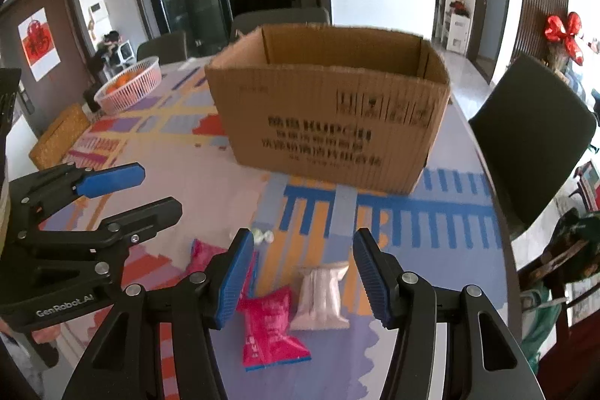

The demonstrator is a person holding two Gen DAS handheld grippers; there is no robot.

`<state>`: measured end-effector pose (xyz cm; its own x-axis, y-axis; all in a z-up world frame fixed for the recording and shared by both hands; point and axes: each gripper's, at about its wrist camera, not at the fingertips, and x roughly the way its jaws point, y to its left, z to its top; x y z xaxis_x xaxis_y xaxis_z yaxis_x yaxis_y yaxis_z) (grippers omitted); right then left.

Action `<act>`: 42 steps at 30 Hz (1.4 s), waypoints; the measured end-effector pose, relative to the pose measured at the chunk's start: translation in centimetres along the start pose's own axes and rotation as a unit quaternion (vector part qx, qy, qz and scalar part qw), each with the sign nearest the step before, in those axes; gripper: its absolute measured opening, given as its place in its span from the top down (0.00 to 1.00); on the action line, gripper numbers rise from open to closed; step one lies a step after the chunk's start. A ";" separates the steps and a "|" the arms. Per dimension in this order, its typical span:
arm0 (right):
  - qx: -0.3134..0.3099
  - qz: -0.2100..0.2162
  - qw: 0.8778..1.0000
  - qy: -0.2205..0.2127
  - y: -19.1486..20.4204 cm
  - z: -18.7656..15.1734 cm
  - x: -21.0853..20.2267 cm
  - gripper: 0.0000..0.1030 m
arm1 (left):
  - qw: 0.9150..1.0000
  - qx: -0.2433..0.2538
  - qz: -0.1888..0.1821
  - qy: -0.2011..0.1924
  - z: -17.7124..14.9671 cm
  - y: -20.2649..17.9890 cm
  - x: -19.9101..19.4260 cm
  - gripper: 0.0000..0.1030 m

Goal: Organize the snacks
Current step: 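Move both open tools back to the snacks on the table, then grasp the pale green candy with left tool while right tool grasps the white packet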

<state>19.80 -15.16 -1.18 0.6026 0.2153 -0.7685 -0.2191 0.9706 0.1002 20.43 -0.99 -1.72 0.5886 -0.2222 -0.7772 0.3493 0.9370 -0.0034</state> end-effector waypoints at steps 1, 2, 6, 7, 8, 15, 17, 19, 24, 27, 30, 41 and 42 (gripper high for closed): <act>0.000 0.001 1.000 0.006 0.1 -0.3 0.3 0.45 | 1.000 0.000 -0.001 0.003 -0.2 0.1 0.3 0.47; 0.000 0.001 1.000 0.009 0.1 -0.5 0.5 0.45 | 1.000 0.001 -0.004 0.008 -0.3 0.1 0.6 0.47; 0.003 -0.002 1.000 0.027 0.1 -1.2 1.7 0.45 | 0.999 0.003 -0.012 0.030 -1.1 0.3 2.2 0.47; 0.004 -0.004 0.999 0.032 0.1 -1.3 2.0 0.45 | 0.999 0.004 -0.013 0.034 -1.2 0.3 2.5 0.47; 0.006 -0.005 0.999 0.038 0.0 -1.5 2.4 0.45 | 0.999 0.005 -0.015 0.040 -1.4 0.3 3.0 0.47; 0.019 -0.013 0.998 0.065 -0.7 -2.5 4.4 0.45 | 0.997 0.018 -0.023 0.070 -1.7 0.1 5.8 0.47; 0.021 -0.015 0.997 0.070 -0.9 -2.7 4.7 0.45 | 0.997 0.023 -0.025 0.076 -1.6 0.0 6.6 0.47; 0.024 -0.017 0.997 0.077 -1.0 -2.9 5.1 0.45 | 0.996 0.026 -0.028 0.081 -1.6 0.0 7.1 0.47; 0.034 -0.018 0.995 0.089 -1.5 -3.2 5.9 0.45 | 0.995 0.031 -0.025 0.090 -1.3 -0.1 8.7 0.48; 0.037 -0.018 0.995 0.095 -1.7 -3.4 6.5 0.45 | 0.995 0.031 -0.024 0.096 -1.1 -0.2 9.6 0.49; 0.039 -0.016 0.994 0.102 -1.8 -3.5 7.0 0.45 | 0.994 0.034 -0.025 0.102 -0.9 -0.3 10.4 0.51; 0.049 -0.016 0.992 0.112 -2.4 -3.6 8.2 0.46 | 0.992 0.027 -0.030 0.121 -0.2 -1.0 12.3 0.69; 0.051 -0.016 0.992 0.113 -2.6 -3.7 8.3 0.46 | 0.992 0.025 -0.031 0.122 -0.2 -1.1 12.5 0.70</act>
<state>22.55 -16.34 -10.10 0.4182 0.1653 -0.8932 -0.1175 0.9849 0.1273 27.27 -4.75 -11.49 0.3724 -0.2016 -0.9059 0.4183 0.9078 -0.0300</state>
